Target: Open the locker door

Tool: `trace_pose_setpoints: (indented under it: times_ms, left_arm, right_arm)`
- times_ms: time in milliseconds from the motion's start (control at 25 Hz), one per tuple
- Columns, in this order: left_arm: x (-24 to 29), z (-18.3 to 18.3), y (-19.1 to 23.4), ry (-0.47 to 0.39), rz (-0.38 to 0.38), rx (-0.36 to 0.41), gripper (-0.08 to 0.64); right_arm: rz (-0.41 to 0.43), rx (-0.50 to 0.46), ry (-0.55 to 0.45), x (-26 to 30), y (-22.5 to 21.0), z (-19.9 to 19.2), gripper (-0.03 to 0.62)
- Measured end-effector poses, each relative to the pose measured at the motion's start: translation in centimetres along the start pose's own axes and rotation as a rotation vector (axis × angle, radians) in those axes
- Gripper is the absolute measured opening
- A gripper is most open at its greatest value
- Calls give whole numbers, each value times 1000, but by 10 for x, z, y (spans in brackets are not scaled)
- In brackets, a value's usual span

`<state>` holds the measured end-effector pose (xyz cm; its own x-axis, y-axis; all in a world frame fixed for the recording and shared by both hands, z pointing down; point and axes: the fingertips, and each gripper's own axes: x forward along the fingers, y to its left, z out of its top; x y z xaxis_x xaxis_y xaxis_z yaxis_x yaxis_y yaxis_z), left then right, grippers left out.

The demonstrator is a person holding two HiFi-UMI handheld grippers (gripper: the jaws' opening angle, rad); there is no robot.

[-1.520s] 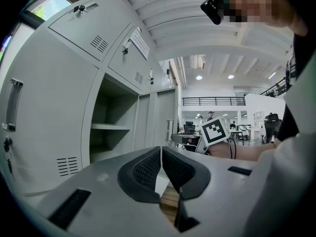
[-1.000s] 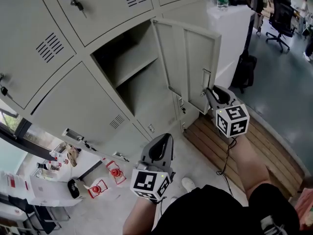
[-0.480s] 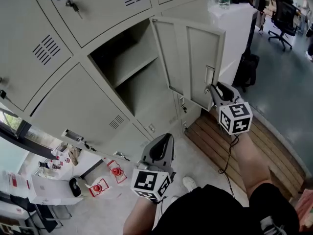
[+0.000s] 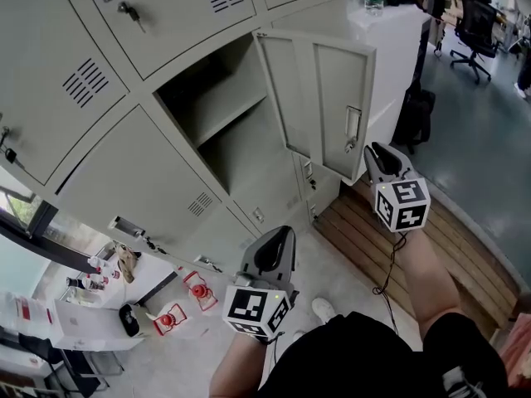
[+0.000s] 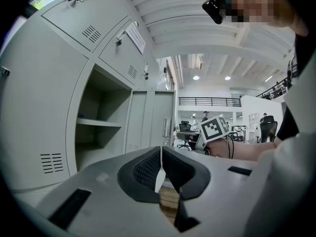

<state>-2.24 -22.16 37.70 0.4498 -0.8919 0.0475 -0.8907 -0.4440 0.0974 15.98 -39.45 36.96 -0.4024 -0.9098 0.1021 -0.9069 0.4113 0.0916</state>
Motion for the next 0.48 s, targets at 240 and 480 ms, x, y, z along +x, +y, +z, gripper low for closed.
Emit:
trace_pose_setpoints:
  times_ms: [240, 480]
  left_arm:
    - [-19, 3, -2, -8, -9, -1, 22]
    - [-46, 3, -2, -8, -13, -3, 23]
  right_arm:
    - [18, -16, 0, -26, 27, 5, 55]
    - [127, -12, -2, -51, 89, 12, 54]
